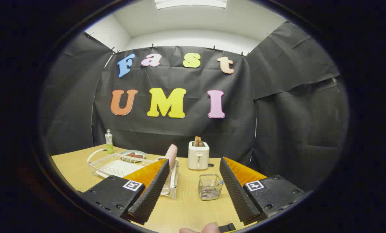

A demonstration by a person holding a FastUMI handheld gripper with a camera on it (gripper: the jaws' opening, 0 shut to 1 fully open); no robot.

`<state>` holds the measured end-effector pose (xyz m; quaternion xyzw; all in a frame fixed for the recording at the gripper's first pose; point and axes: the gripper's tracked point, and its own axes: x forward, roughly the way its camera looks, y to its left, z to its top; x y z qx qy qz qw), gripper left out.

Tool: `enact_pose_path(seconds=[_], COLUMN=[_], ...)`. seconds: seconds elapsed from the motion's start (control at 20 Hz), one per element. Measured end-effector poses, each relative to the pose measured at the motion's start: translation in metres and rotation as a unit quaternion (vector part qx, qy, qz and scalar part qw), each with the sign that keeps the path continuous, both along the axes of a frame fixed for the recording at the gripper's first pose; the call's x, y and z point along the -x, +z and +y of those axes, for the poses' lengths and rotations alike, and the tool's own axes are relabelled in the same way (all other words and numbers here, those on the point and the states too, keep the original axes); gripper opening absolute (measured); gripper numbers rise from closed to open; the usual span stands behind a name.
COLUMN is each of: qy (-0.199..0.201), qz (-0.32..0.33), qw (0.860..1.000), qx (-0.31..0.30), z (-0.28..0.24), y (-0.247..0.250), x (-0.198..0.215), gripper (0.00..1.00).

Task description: Take the plate from the dish rack, then take the spoon from the basket and place it into the plate.

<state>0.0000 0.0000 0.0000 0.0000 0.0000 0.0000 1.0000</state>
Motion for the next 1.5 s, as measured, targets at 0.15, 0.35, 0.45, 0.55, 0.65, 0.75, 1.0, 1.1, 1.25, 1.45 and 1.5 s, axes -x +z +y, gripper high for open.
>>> enact_pose_path(seconds=[0.15, 0.35, 0.45, 0.55, 0.65, 0.75, 1.0, 1.1, 1.25, 1.45, 1.5], qy=[0.001, -0.005, -0.005, -0.003, -0.002, -0.004, 0.001, 0.008, 0.011, 0.016, 0.022], qz=[0.001, -0.008, -0.007, -0.004, -0.003, -0.006, -0.015, -0.014, -0.014, -0.009, -0.005], qw=[1.000, 1.000, 1.000, 1.000, 1.000, 1.000, 1.000, 1.000, 1.000, 1.000, 1.000], qx=[-0.006, 0.000, 0.000, -0.003, -0.006, -0.003, 0.002, 0.001, 0.004, 0.011, 0.008], z=[-0.001, -0.003, -0.002, -0.002, -0.001, 0.000, 0.006, 0.011, 0.015, 0.022, 0.026], y=[0.004, 0.009, 0.009, 0.008, 0.008, 0.010, 0.014, 0.017, 0.019, 0.022, 0.022], x=[-0.001, 0.002, 0.002, 0.002, 0.001, -0.001, -0.003, -0.004, -0.005, -0.012, -0.014], gripper=[1.00, 1.00, 1.00, 1.00, 1.00, 1.00, 1.00, 1.00, 1.00, 1.00, 1.00])
